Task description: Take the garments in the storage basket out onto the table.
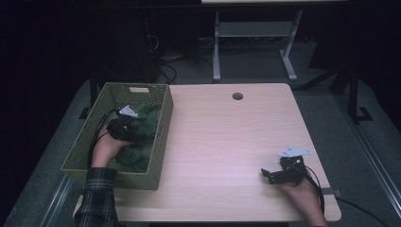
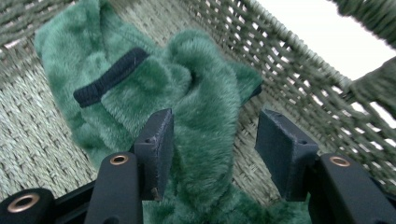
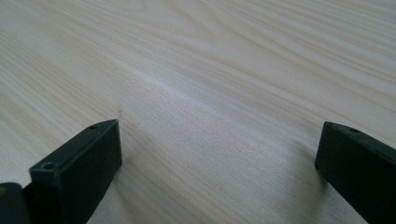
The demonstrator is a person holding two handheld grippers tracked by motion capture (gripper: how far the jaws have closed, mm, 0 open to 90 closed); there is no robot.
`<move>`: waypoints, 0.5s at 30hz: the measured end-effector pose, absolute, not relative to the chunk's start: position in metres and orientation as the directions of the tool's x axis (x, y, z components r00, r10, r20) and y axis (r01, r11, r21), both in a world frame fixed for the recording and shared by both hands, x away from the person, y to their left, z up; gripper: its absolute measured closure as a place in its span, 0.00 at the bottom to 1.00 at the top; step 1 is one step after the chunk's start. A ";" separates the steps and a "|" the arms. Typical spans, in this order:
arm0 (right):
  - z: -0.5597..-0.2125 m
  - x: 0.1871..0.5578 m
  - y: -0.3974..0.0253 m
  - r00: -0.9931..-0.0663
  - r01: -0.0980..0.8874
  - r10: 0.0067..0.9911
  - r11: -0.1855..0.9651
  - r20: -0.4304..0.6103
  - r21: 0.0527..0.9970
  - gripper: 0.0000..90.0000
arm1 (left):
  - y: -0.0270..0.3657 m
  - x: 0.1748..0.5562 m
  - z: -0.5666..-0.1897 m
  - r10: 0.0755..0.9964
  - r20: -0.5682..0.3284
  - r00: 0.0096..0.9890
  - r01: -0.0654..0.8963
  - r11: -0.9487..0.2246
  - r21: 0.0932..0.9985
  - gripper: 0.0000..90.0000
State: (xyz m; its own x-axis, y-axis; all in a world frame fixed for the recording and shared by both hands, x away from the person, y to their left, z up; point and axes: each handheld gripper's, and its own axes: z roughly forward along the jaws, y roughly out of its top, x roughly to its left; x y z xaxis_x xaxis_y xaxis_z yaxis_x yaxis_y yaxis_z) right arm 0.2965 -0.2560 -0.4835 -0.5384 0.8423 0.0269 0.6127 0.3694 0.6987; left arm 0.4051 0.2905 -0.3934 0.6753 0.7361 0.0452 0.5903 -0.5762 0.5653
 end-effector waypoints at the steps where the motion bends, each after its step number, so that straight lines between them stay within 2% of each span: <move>1: -0.484 0.297 -0.256 -0.539 0.612 0.842 0.370 0.027 0.699 0.00 | 0.291 0.406 -0.395 0.738 0.047 0.674 0.595 -0.579 0.558 0.51; 7: -0.484 0.297 -0.256 -0.539 0.613 0.842 0.370 0.027 0.699 0.00 | 0.293 0.408 -0.404 0.742 0.041 0.669 0.612 -0.582 0.537 0.54; 11: -0.484 0.297 -0.256 -0.539 0.612 0.842 0.370 0.026 0.699 0.00 | 0.293 0.409 -0.407 0.746 0.033 0.665 0.621 -0.578 0.530 0.60; 13: -0.483 0.297 -0.256 -0.538 0.613 0.842 0.369 0.027 0.698 0.00 | 0.294 0.409 -0.410 0.746 0.026 0.665 0.627 -0.577 0.524 0.68; 14: -0.483 0.297 -0.256 -0.538 0.613 0.842 0.369 0.027 0.698 0.00 | 0.294 0.410 -0.410 0.745 0.025 0.667 0.628 -0.579 0.520 0.68; 15: -0.483 0.297 -0.256 -0.538 0.613 0.842 0.370 0.027 0.699 0.00 | 0.294 0.410 -0.411 0.746 0.032 0.665 0.632 -0.585 0.508 0.78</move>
State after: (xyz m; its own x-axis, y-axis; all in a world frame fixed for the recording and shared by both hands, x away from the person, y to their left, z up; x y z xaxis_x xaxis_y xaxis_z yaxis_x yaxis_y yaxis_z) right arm 0.2965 -0.2559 -0.4835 -0.5385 0.8422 0.0269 0.6128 0.3695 0.6986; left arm 0.4097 0.2940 -0.4113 0.6655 0.7457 0.0318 0.6317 -0.5854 0.5082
